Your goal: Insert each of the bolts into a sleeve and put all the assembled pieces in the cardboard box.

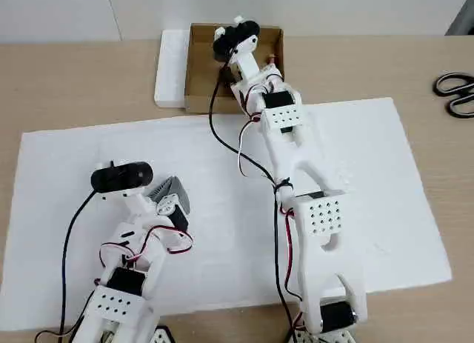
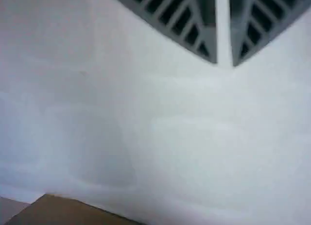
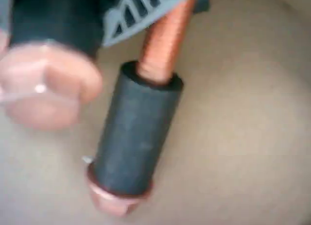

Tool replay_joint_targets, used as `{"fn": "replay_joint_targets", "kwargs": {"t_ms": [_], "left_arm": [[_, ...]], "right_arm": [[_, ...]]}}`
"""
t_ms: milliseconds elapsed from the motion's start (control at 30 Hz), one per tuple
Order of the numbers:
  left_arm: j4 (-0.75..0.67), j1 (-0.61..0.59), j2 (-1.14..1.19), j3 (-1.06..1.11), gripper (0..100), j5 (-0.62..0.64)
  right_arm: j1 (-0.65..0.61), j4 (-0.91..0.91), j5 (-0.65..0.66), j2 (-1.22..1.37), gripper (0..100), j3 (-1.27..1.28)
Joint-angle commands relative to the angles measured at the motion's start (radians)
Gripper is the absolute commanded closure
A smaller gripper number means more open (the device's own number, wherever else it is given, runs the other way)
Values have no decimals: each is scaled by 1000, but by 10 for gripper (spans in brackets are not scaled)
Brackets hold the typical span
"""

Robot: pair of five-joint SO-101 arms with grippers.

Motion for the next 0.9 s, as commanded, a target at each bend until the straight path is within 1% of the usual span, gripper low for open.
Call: {"fn": "replay_joint_targets", "kwargs": {"t_ms": [0, 100, 200, 267, 367, 467, 567, 667, 733, 800, 867], "left_arm": [[-21, 5, -21, -4, 994, -5], [-21, 5, -21, -4, 994, -5], [-21, 5, -21, -4, 994, -5], [-21, 3, -21, -4, 994, -5], [-21, 3, -21, -4, 994, -5], [-23, 3, -21, -4, 994, -5], [-23, 3, -21, -4, 994, -5], [-17, 3, -23, -4, 994, -5], [-15, 3, -23, -4, 994, -11], [5, 3, -28, -5, 994, -46], [17, -3, -28, -12, 994, -75]], "right_arm": [[2, 36, 2, -13, 870, -68], [-4, 44, 2, -13, 760, -69], [-8, 64, 2, -15, 702, -101], [-15, 145, 2, -28, 699, -158], [-18, 349, -11, -87, 699, -270], [-19, 536, -89, -147, 699, -359], [-19, 771, -127, -220, 699, -466], [-45, 1029, -135, -300, 699, -569], [-44, 1046, -143, -354, 700, -572], [-48, 1052, -160, -432, 700, -545], [-48, 1056, -184, -545, 700, -463]]}}
